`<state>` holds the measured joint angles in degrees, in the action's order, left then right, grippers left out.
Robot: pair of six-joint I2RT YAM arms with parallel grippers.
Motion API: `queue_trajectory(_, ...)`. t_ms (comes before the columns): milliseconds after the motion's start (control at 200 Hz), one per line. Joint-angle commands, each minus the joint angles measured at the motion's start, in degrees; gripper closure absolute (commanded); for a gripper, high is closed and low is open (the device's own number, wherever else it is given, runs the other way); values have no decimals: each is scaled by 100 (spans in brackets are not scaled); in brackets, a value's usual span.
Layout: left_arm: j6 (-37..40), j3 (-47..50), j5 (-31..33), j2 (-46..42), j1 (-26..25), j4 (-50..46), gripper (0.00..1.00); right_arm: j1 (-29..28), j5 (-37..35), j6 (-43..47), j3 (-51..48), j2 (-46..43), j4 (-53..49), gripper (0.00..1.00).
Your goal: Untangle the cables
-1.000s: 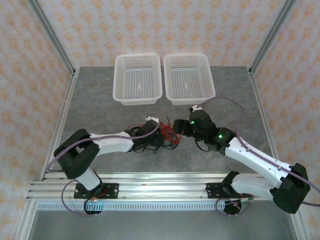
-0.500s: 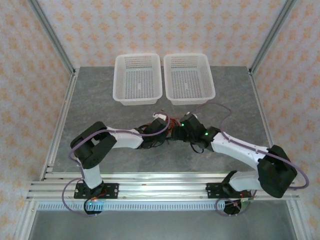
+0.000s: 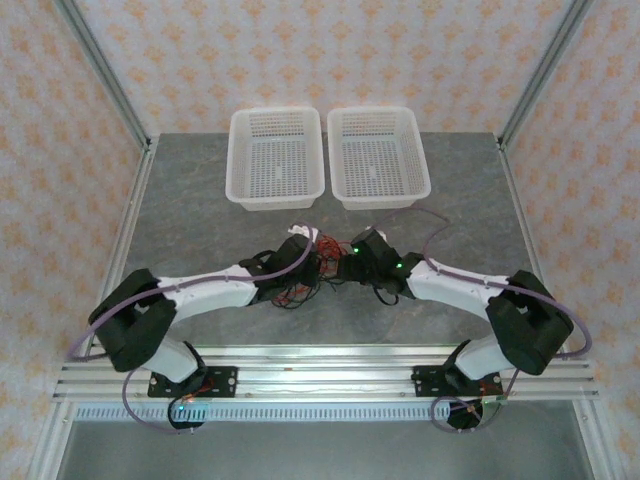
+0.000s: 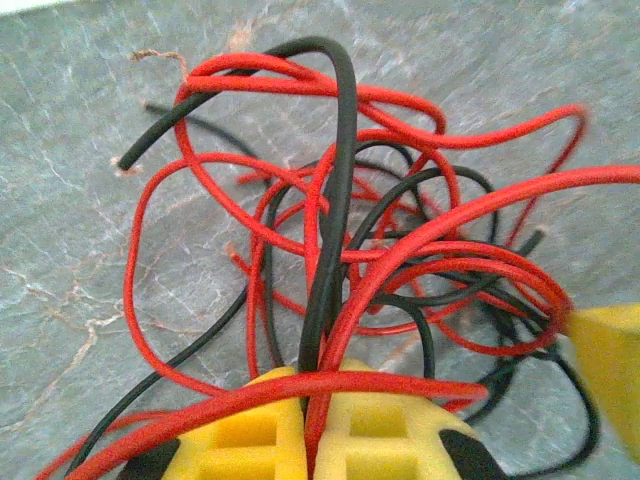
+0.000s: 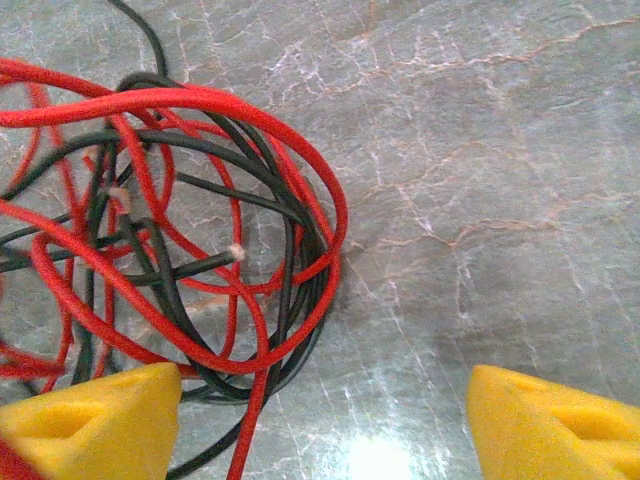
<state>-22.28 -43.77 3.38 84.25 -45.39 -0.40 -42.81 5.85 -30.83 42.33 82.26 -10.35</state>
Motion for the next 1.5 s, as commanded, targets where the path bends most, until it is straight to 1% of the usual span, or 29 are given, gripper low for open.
queue_trajectory(0, -158, 20, -126, -321, 18, -321, 100, 18, 96, 151, 56, 79, 376, 26)
queue_trajectory(310, -381, 275, -624, -599, 8, 39, 100, 18, 316, 226, 161, 514, 938, 29)
queue_trajectory(385, -430, 292, -719, -674, 8, 125, 100, 18, 349, 226, 226, 757, 1032, 31)
queue_trajectory(455, -452, 291, -742, -800, 11, 153, 100, 18, 344, 218, 280, 990, 1102, 35)
queue_trajectory(521, -466, 294, -742, -951, 8, 140, 100, 18, 240, 192, 303, 1145, 1125, 44)
queue_trajectory(571, -463, 283, -706, -1083, 12, 91, 100, 18, 116, 169, 309, 1202, 1103, 54)
queue_trajectory(641, -461, 264, -579, -1287, 9, -59, 100, 20, -165, 145, 307, 1192, 985, 72)
queue_trajectory(681, -452, 250, -459, -1399, 13, -193, 100, 18, -358, 157, 311, 1158, 850, 80)
queue_trajectory(746, -439, 238, -172, -1576, 13, -460, 100, 18, -708, 195, 356, 1087, 572, 91)
queue_trajectory(781, -448, 234, 30, -1663, 12, -612, 100, 22, -904, 221, 378, 1045, 401, 94)
queue_trajectory(921, -605, 194, 825, -1855, 107, -1257, 100, 22, -1672, 271, 486, 934, -351, 94)
queue_trajectory(1031, -791, 226, 1128, -1907, 251, -1550, 100, 26, -2148, 171, 505, 833, -852, 94)
queue_trajectory(1171, -938, 402, 1135, -1906, 475, -1509, 100, 44, -2473, -43, 464, 702, -1252, 90)
queue_trajectory(1316, -934, 552, 1025, -1710, 521, -1243, 100, 61, -2457, -191, 294, 539, -1244, 82)
queue_trajectory(1492, -966, 736, 937, -1295, 523, -852, 100, 115, -2407, -254, 189, 419, -1198, 77)
